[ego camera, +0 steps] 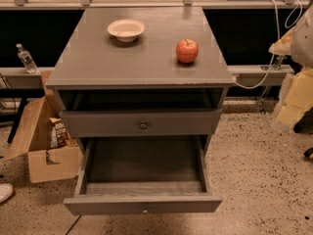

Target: Place apple into middle drawer

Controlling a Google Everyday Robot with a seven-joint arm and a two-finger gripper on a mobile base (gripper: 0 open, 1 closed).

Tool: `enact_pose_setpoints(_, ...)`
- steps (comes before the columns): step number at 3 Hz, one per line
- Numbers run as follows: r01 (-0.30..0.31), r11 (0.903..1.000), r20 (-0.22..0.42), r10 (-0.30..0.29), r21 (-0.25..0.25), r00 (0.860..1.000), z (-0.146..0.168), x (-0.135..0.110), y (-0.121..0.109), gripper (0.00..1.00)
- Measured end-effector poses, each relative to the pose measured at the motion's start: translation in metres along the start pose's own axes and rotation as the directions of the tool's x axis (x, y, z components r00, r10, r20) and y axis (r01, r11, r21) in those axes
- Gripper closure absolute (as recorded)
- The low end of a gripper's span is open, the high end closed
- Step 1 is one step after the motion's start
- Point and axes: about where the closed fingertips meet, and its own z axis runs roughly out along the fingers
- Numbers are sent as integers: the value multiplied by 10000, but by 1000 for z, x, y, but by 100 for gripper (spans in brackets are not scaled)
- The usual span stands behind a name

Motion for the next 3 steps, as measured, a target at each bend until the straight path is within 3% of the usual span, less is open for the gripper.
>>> enact_pose_setpoints(1,-44,9999,71,44,104,10000,0,-3,-3,0)
enact_pose_setpoints(2,-324,9986,774,291,411,9966,12,-21,-27,0)
enact_pose_setpoints(3,-764,9946,1877,621,699,9803,44,-53,-75,0)
